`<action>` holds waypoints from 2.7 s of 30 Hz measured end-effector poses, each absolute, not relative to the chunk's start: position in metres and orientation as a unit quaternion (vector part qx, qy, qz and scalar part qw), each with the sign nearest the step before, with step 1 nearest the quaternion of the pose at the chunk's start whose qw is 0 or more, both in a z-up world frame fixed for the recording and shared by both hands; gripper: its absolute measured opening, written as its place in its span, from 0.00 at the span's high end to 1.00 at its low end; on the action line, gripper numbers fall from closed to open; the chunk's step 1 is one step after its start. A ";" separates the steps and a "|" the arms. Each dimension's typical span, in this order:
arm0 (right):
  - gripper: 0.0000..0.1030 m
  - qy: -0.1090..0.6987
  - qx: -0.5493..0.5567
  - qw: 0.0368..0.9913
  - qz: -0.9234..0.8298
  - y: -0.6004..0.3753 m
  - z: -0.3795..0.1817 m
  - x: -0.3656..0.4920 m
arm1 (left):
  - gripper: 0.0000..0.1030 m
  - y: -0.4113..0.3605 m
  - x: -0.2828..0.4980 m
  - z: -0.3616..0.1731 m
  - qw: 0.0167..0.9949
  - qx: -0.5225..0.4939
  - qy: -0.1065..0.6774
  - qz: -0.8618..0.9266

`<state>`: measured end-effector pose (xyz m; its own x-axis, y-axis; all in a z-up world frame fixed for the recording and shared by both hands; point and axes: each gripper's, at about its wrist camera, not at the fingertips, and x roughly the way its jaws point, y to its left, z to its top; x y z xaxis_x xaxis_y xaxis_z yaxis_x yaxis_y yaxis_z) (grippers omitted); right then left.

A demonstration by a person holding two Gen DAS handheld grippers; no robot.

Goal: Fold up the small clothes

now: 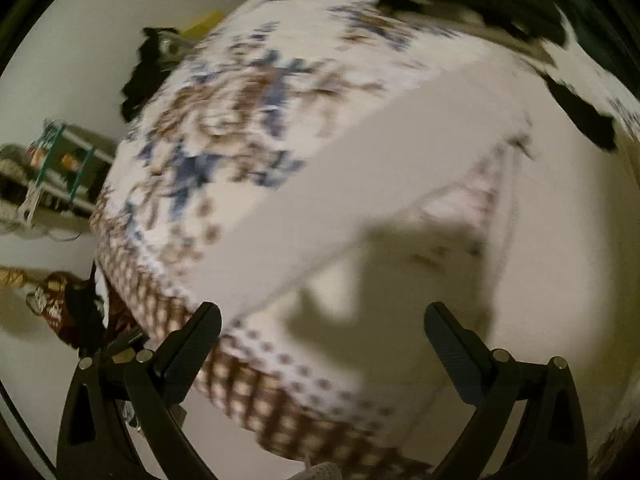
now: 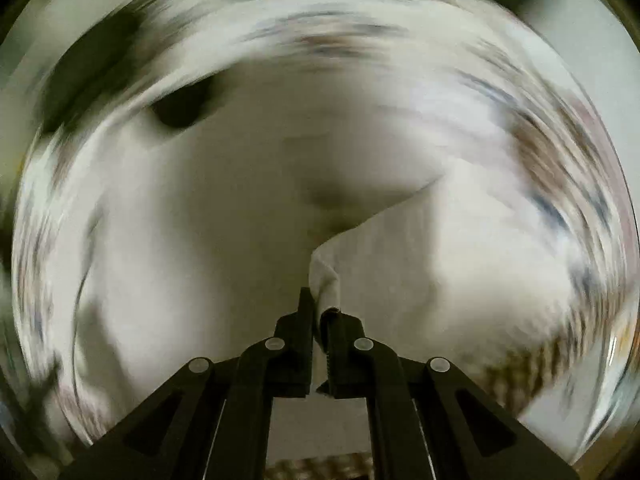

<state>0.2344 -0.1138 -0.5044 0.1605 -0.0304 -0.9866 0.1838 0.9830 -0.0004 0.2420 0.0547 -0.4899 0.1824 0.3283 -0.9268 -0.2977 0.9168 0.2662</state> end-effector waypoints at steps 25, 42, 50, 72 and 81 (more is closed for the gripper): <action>0.35 0.758 0.079 0.647 -0.024 0.052 -0.575 0.236 | 0.00 0.281 0.177 -0.563 0.690 -0.323 0.624 0.173; 0.35 0.749 0.155 0.636 -0.100 -0.078 -0.580 0.197 | 0.96 0.198 0.225 -0.496 0.799 -0.165 0.561 0.138; 0.35 0.737 0.204 0.638 -0.089 -0.174 -0.560 0.143 | 0.96 0.013 0.225 -0.438 0.842 -0.022 0.538 -0.017; 0.35 0.719 0.287 0.631 -0.042 -0.395 -0.527 0.038 | 0.16 -0.107 0.190 -0.507 0.764 -0.007 0.641 -0.070; 0.35 0.741 0.309 0.596 0.004 -0.390 -0.559 0.034 | 0.18 0.052 0.172 -0.557 0.714 -0.134 0.686 0.037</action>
